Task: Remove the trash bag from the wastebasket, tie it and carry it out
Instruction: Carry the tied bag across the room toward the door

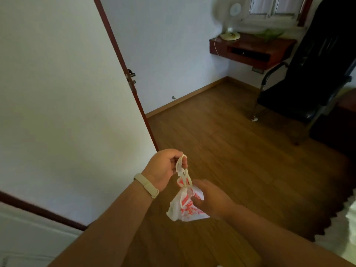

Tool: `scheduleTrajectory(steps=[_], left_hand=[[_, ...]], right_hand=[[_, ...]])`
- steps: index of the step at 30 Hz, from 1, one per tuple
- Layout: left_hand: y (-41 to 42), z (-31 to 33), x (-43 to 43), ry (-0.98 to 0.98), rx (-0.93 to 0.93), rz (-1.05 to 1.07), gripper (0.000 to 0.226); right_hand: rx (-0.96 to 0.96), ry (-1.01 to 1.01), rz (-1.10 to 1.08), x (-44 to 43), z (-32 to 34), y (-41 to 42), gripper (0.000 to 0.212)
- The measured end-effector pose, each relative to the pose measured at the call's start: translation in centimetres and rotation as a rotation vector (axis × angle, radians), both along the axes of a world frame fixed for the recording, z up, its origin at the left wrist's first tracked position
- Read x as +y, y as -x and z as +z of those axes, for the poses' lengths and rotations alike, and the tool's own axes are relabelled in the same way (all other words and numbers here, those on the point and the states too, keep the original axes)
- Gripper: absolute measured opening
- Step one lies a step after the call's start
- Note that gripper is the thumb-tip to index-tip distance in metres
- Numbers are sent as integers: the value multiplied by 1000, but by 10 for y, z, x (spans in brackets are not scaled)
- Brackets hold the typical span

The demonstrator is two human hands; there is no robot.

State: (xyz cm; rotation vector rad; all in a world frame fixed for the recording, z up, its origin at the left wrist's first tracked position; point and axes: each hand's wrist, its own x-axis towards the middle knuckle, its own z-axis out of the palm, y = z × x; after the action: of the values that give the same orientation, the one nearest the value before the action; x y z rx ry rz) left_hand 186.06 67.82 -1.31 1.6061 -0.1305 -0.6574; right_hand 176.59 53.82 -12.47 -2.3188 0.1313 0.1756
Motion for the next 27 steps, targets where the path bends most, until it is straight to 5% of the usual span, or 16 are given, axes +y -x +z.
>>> scheduleTrajectory(steps=[14, 27], left_hand=[[-130, 4, -131, 178, 109, -43, 24], [-314, -26, -232, 217, 294, -70, 29]], right_hand=[[-34, 107, -54, -126, 12, -136, 35], [148, 136, -41, -225, -1, -313, 33]])
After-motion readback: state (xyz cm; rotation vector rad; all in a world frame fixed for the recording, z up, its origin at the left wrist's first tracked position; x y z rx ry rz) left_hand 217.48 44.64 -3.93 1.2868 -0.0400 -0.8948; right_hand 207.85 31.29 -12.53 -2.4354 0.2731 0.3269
